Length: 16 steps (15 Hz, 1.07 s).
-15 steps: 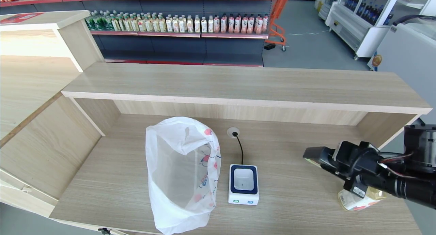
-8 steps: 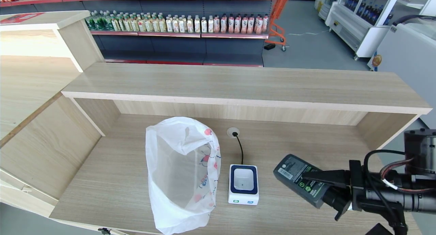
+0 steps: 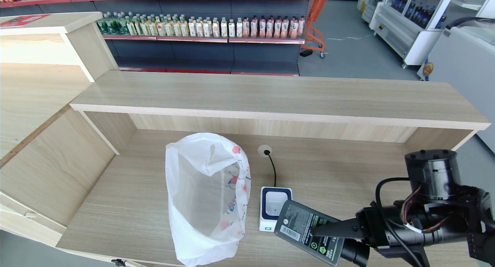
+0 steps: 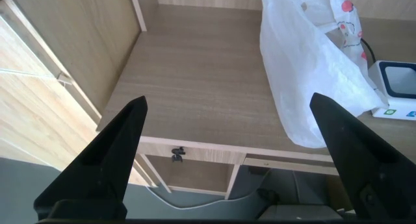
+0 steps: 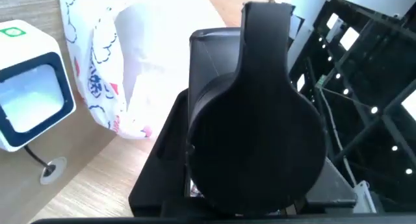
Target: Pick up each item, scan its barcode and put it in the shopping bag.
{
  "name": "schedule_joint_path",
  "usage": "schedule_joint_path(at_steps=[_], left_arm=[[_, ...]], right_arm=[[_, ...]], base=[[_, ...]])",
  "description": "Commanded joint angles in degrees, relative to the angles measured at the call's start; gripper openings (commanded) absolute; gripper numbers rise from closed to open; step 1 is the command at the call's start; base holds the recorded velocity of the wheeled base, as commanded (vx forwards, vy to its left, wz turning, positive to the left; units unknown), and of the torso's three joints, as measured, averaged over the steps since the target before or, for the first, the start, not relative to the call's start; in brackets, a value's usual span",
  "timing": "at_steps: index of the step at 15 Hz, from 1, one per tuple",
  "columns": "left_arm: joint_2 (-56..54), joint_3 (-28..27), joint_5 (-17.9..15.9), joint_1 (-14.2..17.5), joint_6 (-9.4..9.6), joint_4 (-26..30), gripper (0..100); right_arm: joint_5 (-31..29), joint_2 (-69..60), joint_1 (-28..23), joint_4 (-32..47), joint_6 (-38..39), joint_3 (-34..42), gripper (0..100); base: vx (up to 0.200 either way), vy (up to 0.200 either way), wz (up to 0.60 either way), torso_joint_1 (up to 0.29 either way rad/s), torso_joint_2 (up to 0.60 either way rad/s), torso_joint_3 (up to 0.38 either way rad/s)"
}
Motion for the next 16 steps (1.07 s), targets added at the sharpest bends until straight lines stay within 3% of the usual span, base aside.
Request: schedule_joint_path(at_steps=[1,5,16], left_arm=[[-0.02,0.0,0.02,0.01,-0.02,0.0,100],[-0.02,0.0,0.02,0.01,-0.02,0.0,100],[-0.02,0.0,0.02,0.1,-0.02,0.0,100]], right_arm=[[0.11,2.8,1.86,-2.96,0.09,-0.87,0],[1.08,3.85,2.04,-9.28,0.01,-1.13,0],[1.96,4.82,3.27,-9.37,0.09,-1.83,0]], base=[[0.0,0.0,0.0,0.0,0.0,0.0],[0.0,0.0,0.0,0.0,0.0,0.0],[0.0,0.0,0.0,0.0,0.0,0.0]])
